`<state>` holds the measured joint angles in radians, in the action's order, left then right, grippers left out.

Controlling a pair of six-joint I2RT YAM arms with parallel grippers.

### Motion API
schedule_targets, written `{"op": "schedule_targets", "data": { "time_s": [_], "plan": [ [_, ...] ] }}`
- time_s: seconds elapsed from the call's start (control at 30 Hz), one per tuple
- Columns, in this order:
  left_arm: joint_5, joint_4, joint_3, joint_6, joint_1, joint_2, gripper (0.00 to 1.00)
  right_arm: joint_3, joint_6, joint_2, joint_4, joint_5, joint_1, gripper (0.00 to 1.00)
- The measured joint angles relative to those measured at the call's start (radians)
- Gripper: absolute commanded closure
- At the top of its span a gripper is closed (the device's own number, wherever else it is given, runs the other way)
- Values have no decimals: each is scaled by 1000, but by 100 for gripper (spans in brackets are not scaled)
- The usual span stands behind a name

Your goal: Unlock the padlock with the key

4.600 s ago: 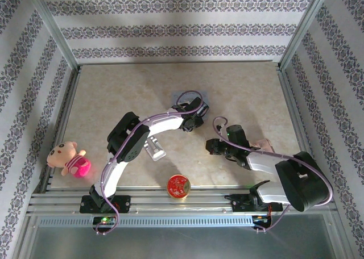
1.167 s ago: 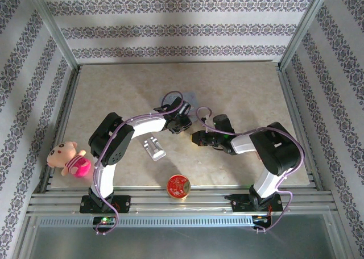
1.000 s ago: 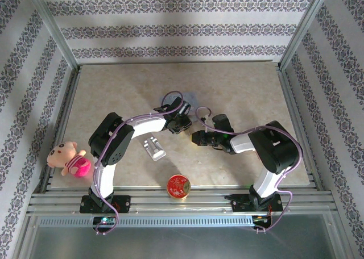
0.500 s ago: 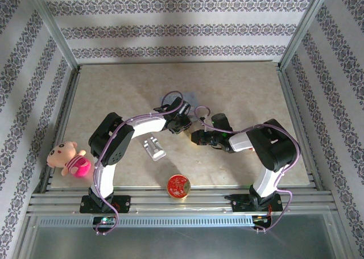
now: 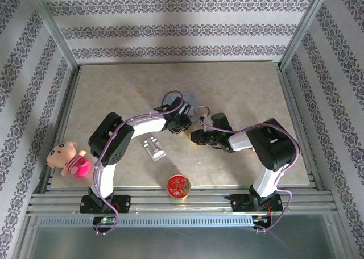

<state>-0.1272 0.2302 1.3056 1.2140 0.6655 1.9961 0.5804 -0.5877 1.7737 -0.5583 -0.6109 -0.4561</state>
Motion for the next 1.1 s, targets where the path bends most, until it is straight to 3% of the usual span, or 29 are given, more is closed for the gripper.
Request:
{"op": "schedule_targets", "data": {
  "time_s": [0.67, 1.1],
  "plan": [
    [-56, 0, 6, -33, -5, 0, 94, 11, 21, 28, -31, -163, 93, 100],
    [-57, 0, 6, -32, -5, 0, 94, 14, 9, 37, -45, -151, 83, 100]
  ]
}}
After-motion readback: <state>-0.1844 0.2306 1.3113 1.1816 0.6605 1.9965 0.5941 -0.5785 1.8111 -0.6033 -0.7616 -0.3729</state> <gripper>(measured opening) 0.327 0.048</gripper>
